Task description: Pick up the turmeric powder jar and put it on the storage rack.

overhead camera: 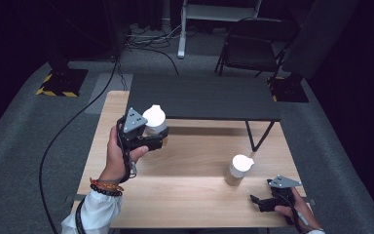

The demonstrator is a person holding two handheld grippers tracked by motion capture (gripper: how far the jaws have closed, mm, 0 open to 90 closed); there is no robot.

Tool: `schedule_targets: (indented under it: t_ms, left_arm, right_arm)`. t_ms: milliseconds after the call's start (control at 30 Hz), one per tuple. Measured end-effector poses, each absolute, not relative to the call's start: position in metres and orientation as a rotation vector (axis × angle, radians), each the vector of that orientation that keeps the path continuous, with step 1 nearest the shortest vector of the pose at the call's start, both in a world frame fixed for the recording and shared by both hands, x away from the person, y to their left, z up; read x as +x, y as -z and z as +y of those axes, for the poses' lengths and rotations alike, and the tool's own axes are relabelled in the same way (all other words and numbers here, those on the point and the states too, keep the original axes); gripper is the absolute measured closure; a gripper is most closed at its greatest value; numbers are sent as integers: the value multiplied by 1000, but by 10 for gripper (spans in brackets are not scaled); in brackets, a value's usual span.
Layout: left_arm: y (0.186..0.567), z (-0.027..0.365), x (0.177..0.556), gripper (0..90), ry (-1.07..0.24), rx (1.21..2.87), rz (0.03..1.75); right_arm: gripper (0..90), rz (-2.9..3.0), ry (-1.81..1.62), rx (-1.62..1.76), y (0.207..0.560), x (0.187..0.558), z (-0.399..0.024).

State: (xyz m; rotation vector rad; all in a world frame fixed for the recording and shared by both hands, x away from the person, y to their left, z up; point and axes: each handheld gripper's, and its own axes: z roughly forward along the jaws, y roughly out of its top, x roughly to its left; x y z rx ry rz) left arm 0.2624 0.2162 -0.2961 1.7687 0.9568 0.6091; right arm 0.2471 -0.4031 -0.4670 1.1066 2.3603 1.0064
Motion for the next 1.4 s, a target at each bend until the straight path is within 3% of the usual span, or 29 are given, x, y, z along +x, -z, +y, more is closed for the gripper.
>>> schedule_targets:
  t_ms: [767, 1400]
  left_arm:
    - [252, 193, 302, 299, -641, 1749, 932]
    - [252, 178, 345, 299, -650, 1736, 997]
  right_arm:
    - [0, 2362, -1007, 1104, 467, 247, -403]
    - [0, 2363, -1008, 1102, 467, 248, -404]
